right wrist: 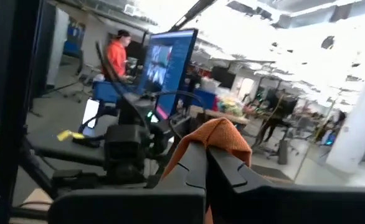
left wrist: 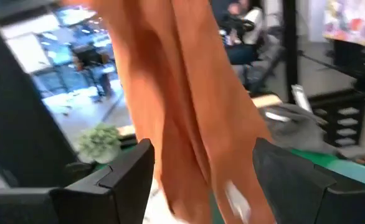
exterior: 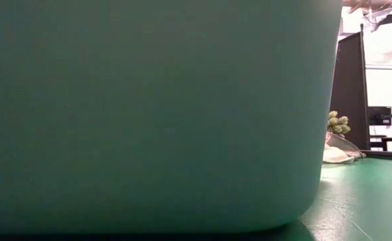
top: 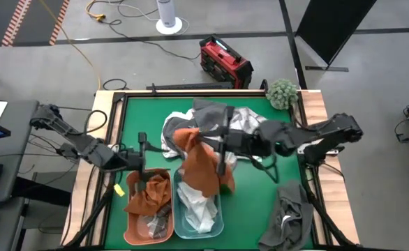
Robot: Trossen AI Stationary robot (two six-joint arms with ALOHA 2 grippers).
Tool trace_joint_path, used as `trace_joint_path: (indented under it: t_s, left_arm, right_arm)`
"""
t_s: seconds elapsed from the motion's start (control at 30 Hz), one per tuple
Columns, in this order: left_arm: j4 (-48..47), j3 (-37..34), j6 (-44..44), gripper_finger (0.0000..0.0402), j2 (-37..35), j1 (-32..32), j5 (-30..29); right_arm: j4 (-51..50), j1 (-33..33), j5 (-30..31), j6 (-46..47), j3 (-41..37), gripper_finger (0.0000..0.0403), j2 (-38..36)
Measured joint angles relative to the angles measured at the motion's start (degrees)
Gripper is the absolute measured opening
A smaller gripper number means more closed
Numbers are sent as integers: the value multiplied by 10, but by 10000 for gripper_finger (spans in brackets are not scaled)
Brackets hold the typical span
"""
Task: Sort towels by color in basket
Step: Put the orange towel into the orange bin
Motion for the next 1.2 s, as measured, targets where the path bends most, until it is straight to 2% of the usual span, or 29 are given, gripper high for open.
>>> trace_joint_path:
  t_s: [0.1, 0.33, 0.4, 0.57, 0.67, 0.77, 0.97, 1.1, 1.2]
  left_arm:
    - [46, 0, 19, 260, 18, 35, 7]
    - [109, 0, 24, 260, 44, 123, 85]
    - [124, 0, 15, 260, 50, 148, 126]
    - [152, 0, 0, 259, 79, 197, 287]
    - [164, 0, -2, 252, 97, 208, 331]
    - [175, 0, 7, 210, 104, 207, 348]
    - [187, 0, 6, 27, 82, 204, 382]
    - [191, 0, -16, 5, 34, 199, 431]
    - [190, 0, -46, 3, -17, 190, 451]
  right_arm:
    - [25, -20, -45, 17, 0, 19, 23]
    - [76, -32, -105, 19, 0, 20, 67]
    - [84, -32, -114, 19, 0, 20, 69]
    - [88, -35, -137, 39, 0, 21, 75]
    - [82, -35, -139, 43, 0, 28, 75]
    - [77, -35, -139, 52, 0, 44, 75]
    - [57, -34, -139, 75, 0, 74, 74]
    - [-2, -29, -116, 77, 0, 99, 58]
    - [-43, -20, -90, 78, 0, 120, 37]
